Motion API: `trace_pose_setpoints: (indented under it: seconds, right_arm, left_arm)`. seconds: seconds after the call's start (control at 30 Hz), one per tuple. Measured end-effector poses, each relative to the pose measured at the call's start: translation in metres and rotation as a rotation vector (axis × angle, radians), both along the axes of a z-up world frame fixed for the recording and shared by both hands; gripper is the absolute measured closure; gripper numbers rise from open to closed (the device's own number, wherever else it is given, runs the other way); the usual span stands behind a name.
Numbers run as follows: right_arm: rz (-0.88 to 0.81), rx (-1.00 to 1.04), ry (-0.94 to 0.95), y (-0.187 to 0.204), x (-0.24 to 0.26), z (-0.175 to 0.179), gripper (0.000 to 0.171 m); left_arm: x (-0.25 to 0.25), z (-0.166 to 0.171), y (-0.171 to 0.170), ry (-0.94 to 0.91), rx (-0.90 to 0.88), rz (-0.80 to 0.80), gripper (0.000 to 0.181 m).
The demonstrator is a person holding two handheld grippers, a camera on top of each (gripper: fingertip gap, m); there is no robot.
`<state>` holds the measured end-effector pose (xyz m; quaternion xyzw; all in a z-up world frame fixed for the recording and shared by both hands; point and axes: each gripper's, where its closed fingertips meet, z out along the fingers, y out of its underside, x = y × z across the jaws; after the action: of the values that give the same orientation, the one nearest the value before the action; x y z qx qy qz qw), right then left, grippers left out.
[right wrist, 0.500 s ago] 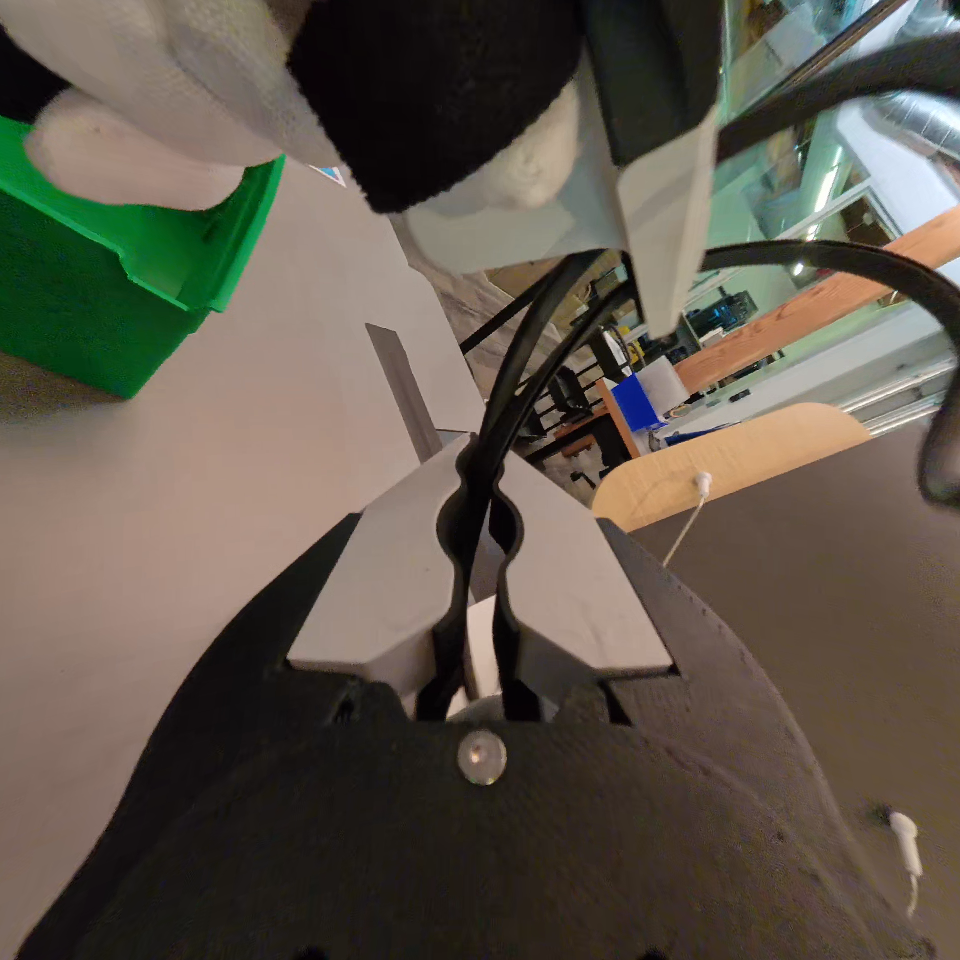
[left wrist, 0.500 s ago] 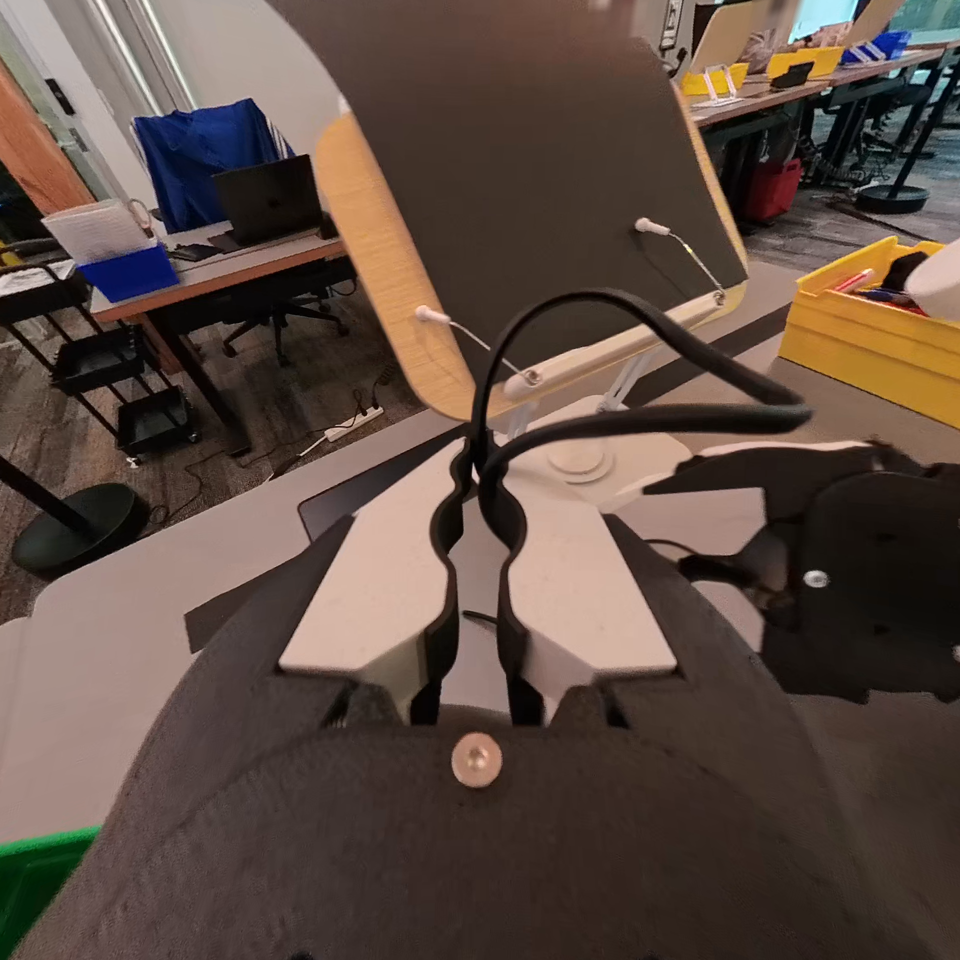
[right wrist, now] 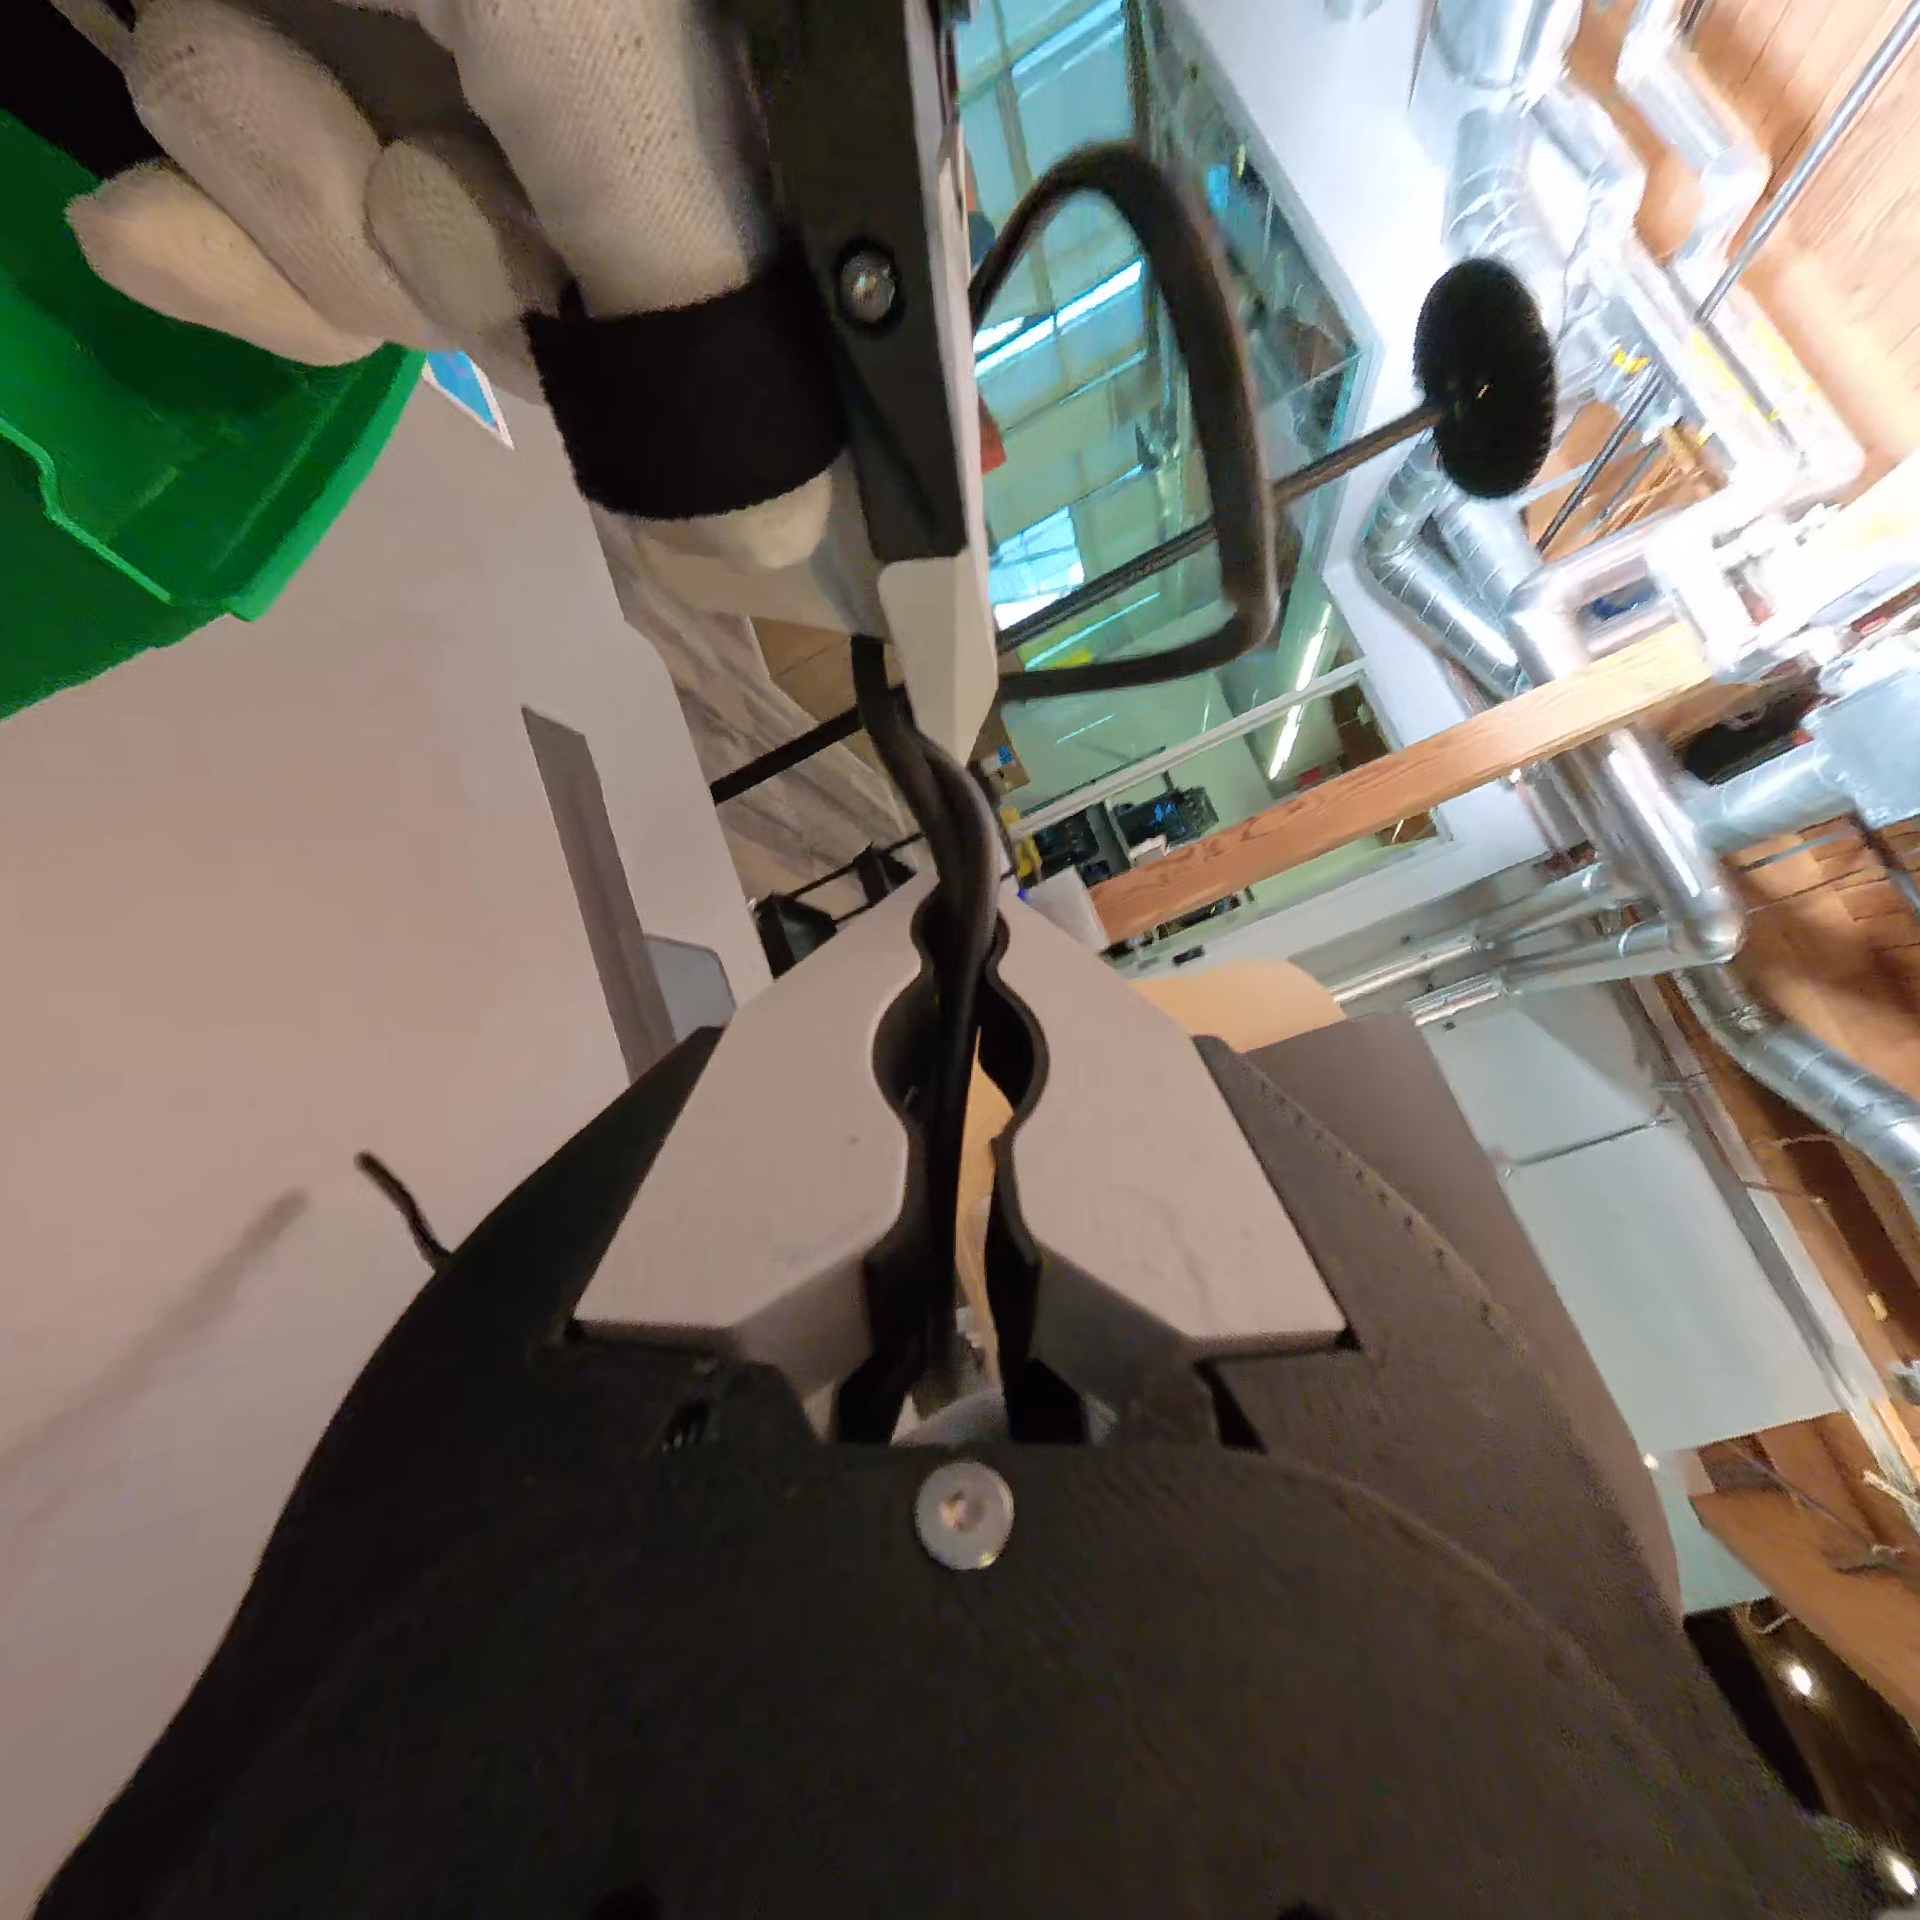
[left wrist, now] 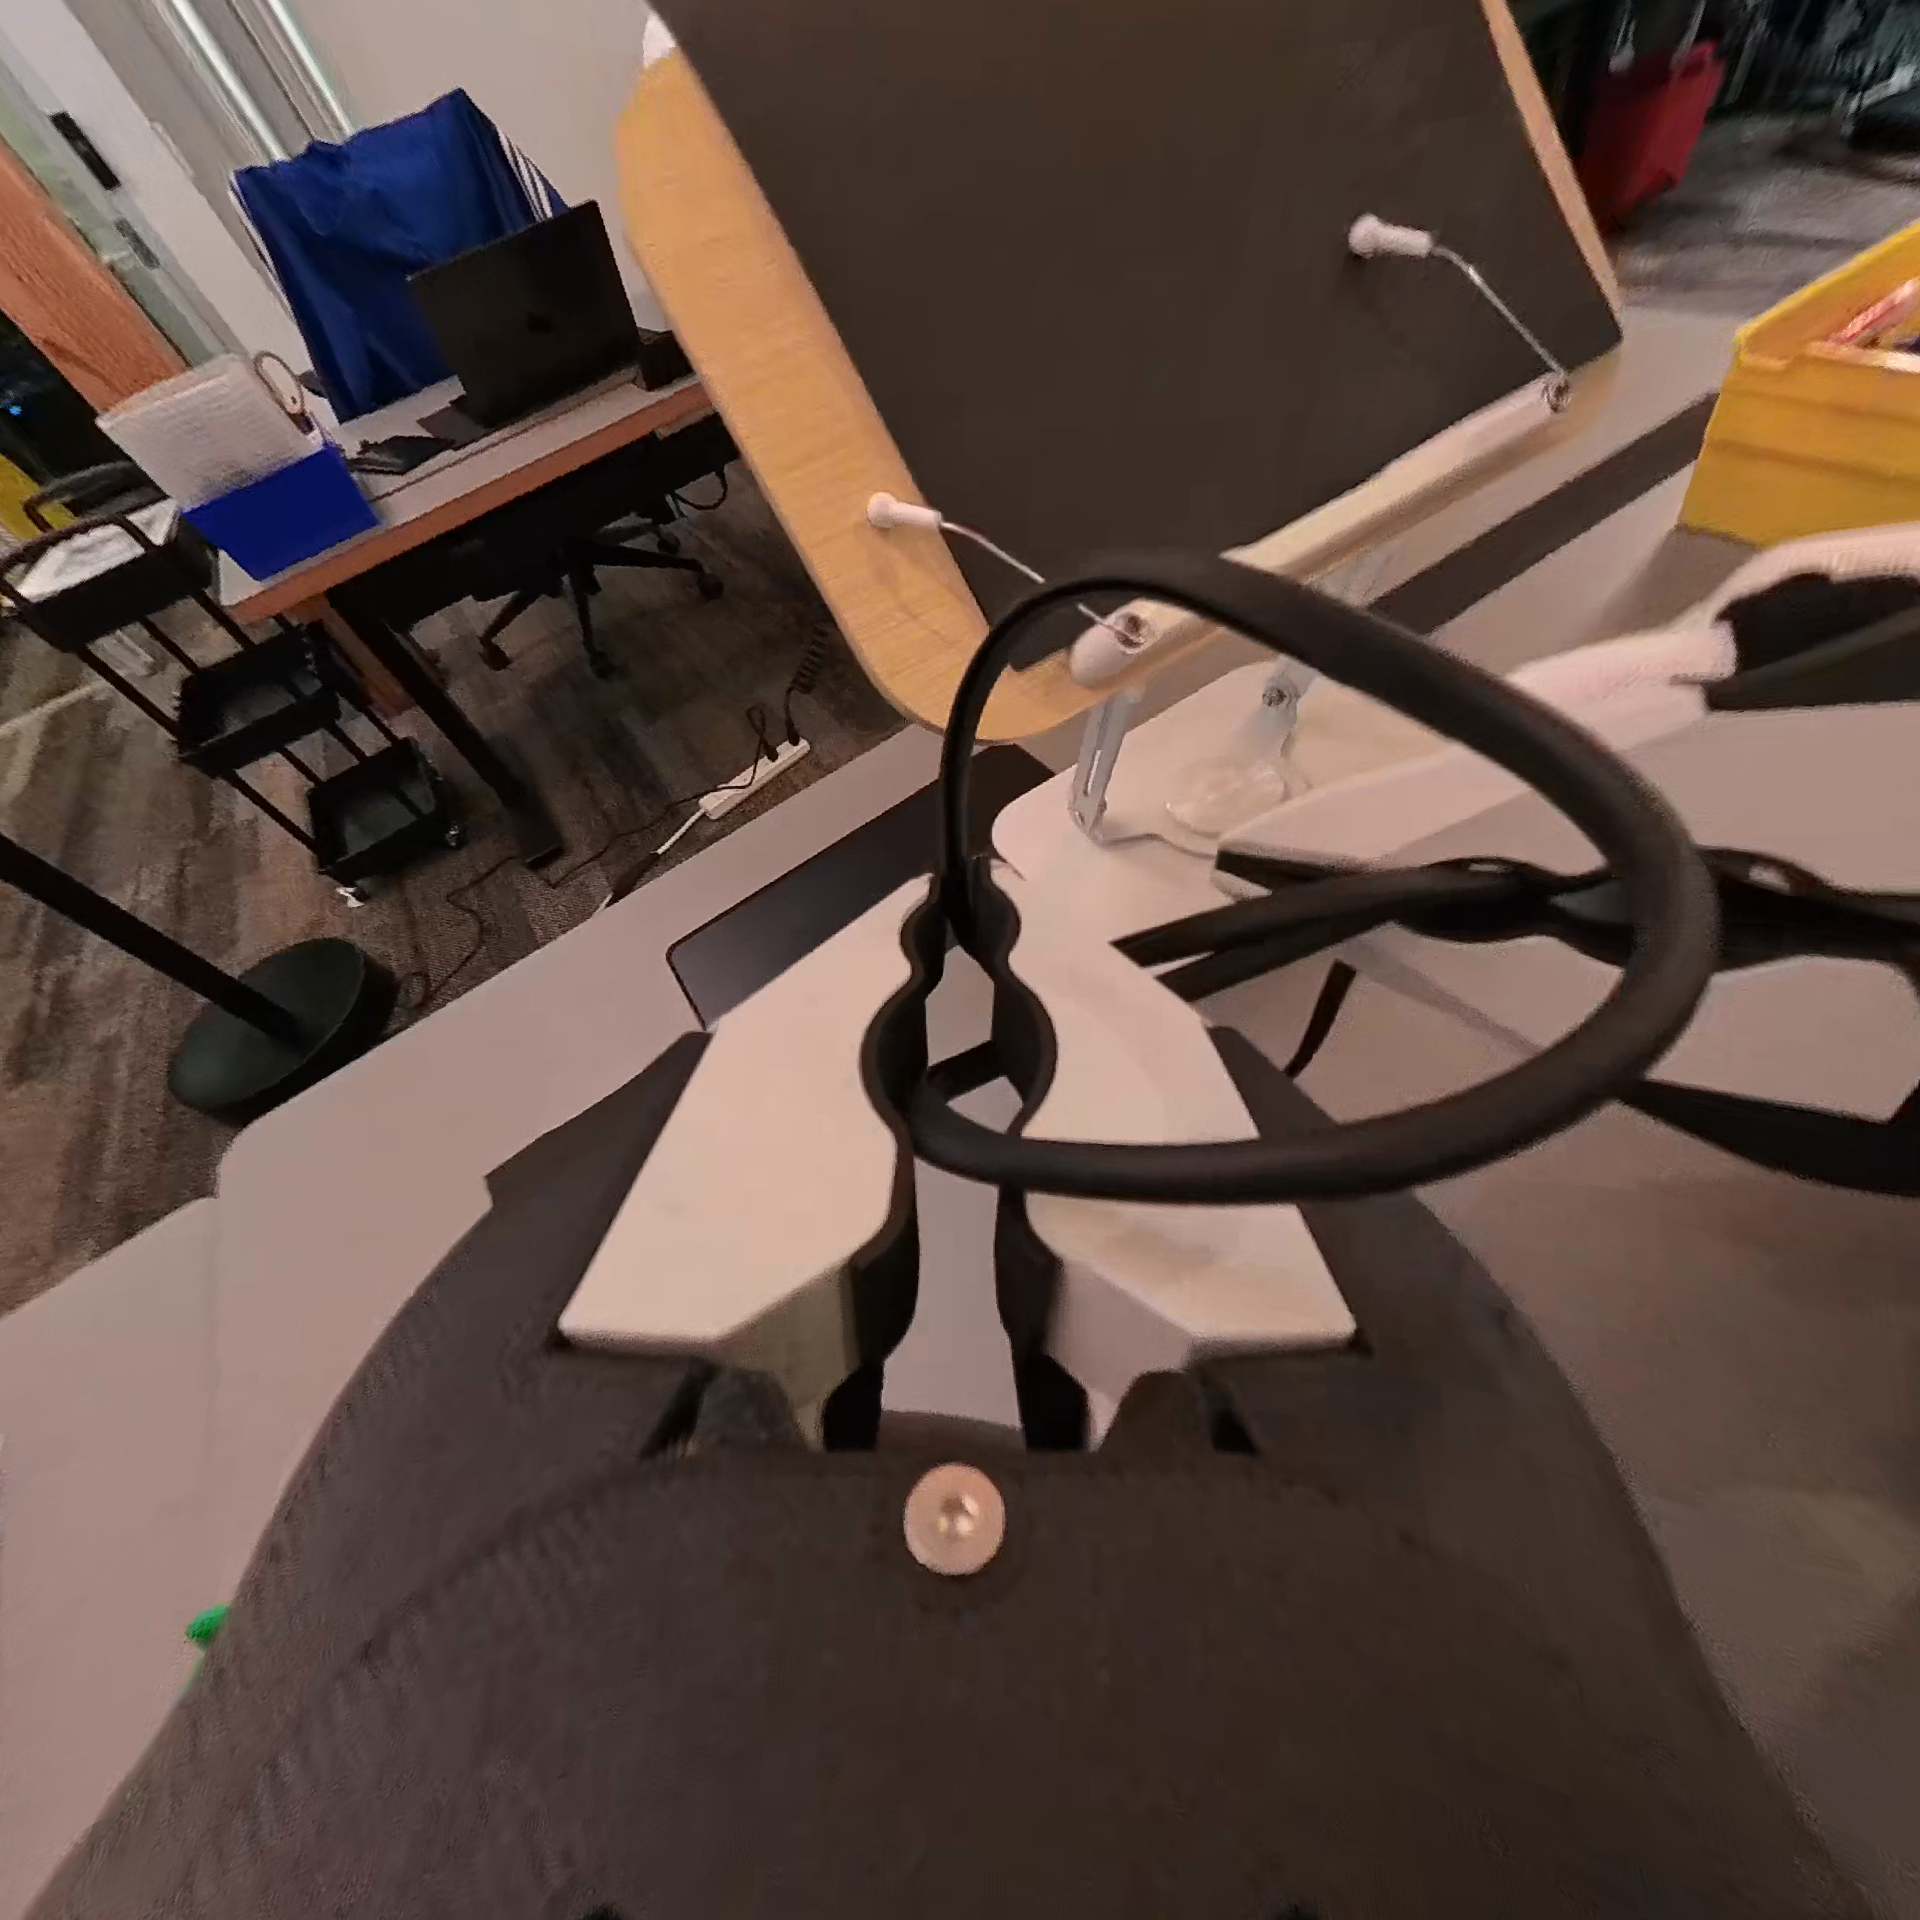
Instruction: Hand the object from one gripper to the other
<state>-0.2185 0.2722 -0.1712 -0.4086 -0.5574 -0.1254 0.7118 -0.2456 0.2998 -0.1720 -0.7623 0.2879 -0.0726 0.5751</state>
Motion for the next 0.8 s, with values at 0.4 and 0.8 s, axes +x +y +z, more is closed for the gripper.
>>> trace_pose_setpoints:
  seconds: [0.4,0.8]
  right_arm:
    - [0.184,-0.014,0.16,-0.019,0.001,0.021,0.164]
    - [0.401,-0.124,0.109,-0.043,-0.002,0.017,0.171]
  left_arm:
    - [0.025,-0.017,-0.027,0.174,-0.004,-0.249,0.179]
    - [0.045,-0.038,-0.054,0.367,0.014,-0.425,0.18]
